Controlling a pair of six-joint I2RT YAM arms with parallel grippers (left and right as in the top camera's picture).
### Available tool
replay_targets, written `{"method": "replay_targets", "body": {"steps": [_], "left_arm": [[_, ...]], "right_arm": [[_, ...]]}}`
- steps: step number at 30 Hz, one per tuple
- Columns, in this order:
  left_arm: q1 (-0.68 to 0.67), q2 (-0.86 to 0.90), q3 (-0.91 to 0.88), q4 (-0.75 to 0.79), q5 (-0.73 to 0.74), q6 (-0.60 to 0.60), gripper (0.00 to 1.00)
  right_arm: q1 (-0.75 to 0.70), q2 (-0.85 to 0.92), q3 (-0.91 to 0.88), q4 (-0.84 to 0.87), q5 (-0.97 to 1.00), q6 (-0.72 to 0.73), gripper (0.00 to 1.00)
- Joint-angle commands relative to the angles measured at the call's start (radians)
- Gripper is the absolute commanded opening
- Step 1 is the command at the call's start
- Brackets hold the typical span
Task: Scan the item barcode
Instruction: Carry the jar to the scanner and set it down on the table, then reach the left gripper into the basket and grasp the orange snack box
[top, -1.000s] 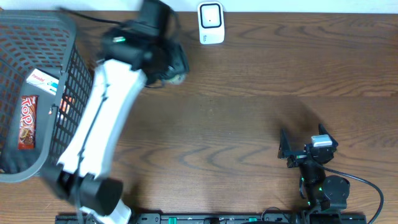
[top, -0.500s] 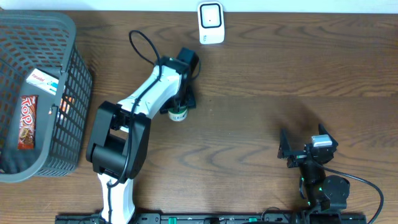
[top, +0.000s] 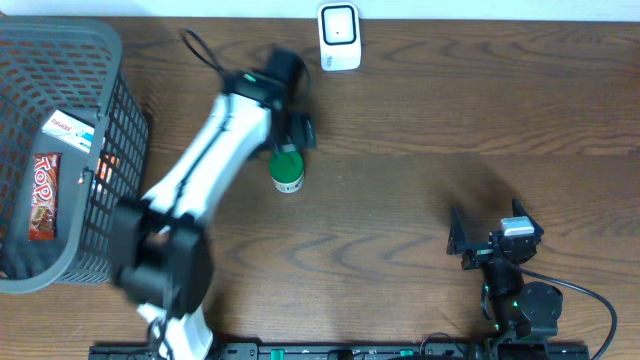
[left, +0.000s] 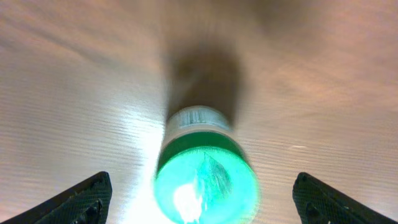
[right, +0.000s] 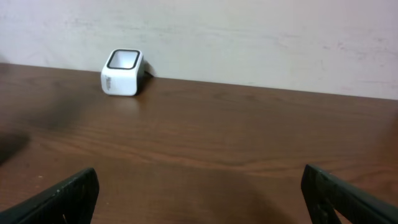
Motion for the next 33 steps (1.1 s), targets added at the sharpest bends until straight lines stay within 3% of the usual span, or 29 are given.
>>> {"method": "replay_targets", "body": {"steps": [1,4,6,12,15,19,28,33], "left_arm": [[0.102,-0.249,0.215,-0.058,-0.09,0.07,0.94],[0.216,-0.354,0.28,-0.057,-0.177,0.074,0.94],[0.39,-0.415,0.291,-0.064,-0.2,0.071,0.97],[0.864,-0.332,0.291,-0.179,-0.002,0.133,0.97],[0.998,-0.228,0.291,-0.227,0.05,0.14,0.97],[1.035,-0.108,0.277,-0.25,0.091,0.091,0.97],[0.898,0.224,0.238,-0.217,-0.012,-0.205,0.98],[0.848,0.355,0.237,-0.203,-0.039,-0.288,0.98]], "right_arm": [[0.01,-0.003,-0.001,-0.003,0.003,-0.012,0.99],[0.01,-0.003,-0.001,-0.003,0.003,-0.012,0.99],[0.01,-0.003,-0.001,-0.003,0.003,-0.012,0.99],[0.01,-0.003,-0.001,-0.003,0.003,-0.012,0.99],[0.01,-0.003,-0.001,-0.003,0.003,-0.012,0.99],[0.01,-0.003,-0.001,-0.003,0.003,-0.012,0.99],[0.01,-0.003,-0.001,-0.003,0.003,-0.012,0.99],[0.01,-0.003,-0.001,-0.003,0.003,-0.012,0.99]]}}
